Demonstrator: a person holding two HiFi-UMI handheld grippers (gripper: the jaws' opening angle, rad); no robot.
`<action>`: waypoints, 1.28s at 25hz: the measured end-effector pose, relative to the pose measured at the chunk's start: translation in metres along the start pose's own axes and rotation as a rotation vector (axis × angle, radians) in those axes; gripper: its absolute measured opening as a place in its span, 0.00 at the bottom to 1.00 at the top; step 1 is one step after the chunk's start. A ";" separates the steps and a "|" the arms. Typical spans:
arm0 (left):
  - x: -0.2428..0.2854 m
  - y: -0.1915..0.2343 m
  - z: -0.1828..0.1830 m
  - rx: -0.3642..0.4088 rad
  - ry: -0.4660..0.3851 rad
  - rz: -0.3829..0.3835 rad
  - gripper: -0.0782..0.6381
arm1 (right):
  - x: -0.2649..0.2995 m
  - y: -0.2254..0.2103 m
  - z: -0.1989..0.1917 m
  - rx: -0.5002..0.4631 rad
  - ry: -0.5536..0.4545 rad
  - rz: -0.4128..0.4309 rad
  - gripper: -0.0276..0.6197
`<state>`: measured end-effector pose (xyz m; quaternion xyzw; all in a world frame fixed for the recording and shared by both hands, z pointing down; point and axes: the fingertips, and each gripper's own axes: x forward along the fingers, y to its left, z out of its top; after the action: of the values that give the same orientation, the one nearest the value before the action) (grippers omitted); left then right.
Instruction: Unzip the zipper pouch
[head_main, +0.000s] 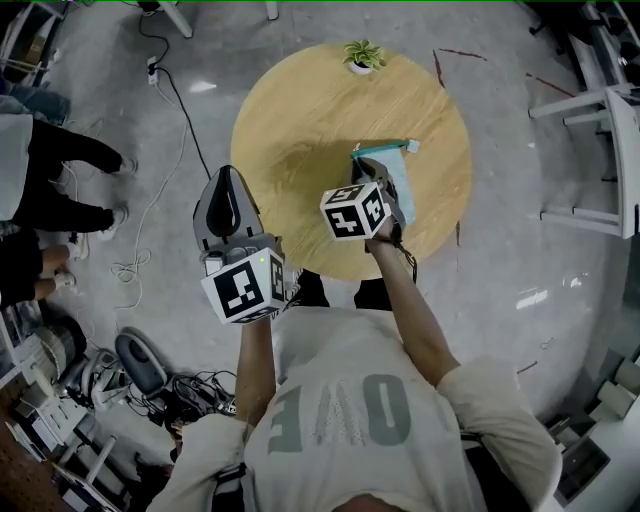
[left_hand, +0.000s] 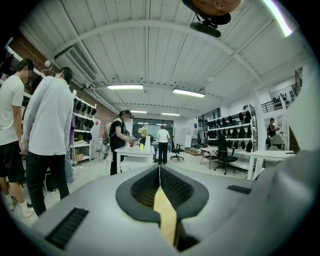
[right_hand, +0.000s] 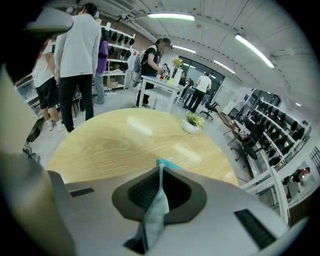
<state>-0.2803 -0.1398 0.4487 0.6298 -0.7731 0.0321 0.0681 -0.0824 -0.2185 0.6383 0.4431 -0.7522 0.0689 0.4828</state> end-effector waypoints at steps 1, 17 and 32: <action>-0.001 -0.004 0.004 -0.001 -0.014 -0.006 0.15 | -0.006 -0.009 0.005 0.013 -0.018 -0.012 0.11; -0.014 -0.102 0.112 0.031 -0.230 -0.160 0.15 | -0.184 -0.153 0.096 0.256 -0.595 -0.005 0.10; -0.033 -0.210 0.179 -0.026 -0.322 -0.473 0.15 | -0.317 -0.196 0.085 0.313 -1.083 0.271 0.10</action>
<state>-0.0804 -0.1750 0.2589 0.7889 -0.6058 -0.0948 -0.0418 0.0493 -0.1911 0.2807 0.3810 -0.9229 0.0039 -0.0554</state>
